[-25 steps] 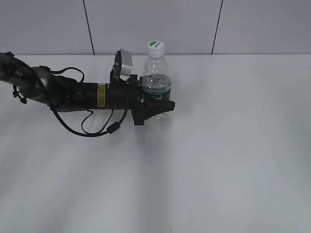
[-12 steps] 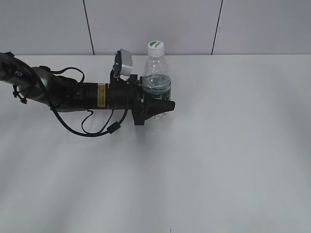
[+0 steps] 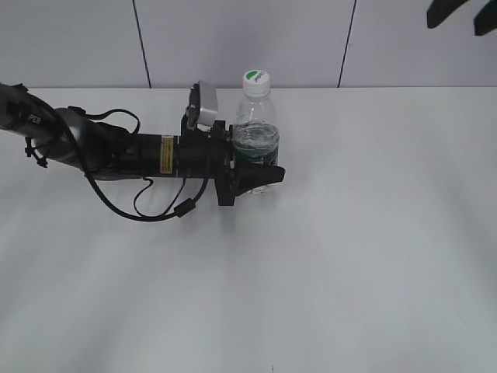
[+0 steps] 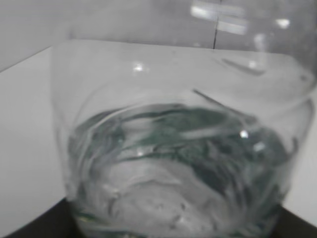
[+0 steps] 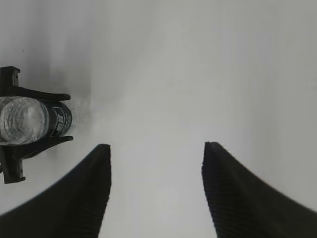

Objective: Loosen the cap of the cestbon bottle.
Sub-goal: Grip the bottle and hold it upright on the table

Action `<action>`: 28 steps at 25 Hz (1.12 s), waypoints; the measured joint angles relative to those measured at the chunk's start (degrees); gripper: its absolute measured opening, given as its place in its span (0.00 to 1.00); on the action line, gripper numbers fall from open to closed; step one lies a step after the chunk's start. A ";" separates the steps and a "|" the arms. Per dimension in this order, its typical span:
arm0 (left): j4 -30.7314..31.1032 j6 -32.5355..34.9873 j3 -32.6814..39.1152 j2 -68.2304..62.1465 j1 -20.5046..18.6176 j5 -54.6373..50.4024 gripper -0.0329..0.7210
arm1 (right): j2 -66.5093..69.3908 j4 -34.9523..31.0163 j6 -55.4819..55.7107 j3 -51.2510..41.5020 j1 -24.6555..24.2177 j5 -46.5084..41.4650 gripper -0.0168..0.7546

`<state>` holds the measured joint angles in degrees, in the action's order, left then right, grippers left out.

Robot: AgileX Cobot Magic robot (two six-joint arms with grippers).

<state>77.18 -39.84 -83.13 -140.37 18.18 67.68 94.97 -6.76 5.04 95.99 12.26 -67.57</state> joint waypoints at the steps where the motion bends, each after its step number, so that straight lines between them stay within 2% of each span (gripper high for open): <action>1: 0.05 0.00 0.00 0.00 0.00 0.00 0.59 | 1.09 0.73 0.54 0.94 1.43 0.18 0.60; 8: 0.21 0.18 0.00 0.00 0.00 0.00 0.59 | 3.02 -0.28 1.30 2.39 8.99 11.28 0.60; 10: 0.21 0.18 0.00 0.00 0.00 -0.05 0.59 | 3.92 -2.08 1.42 3.71 10.02 11.79 0.60; 20: 1.24 0.18 0.00 0.00 0.00 0.00 0.59 | 16.16 -9.59 2.58 16.54 11.10 0.46 0.60; 28: 1.67 0.18 0.00 0.00 0.00 0.00 0.59 | 22.42 -9.99 4.19 22.67 13.93 -1.84 0.60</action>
<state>78.85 -39.67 -83.13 -140.37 18.18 67.68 117.39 -16.75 9.23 118.65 26.18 -69.40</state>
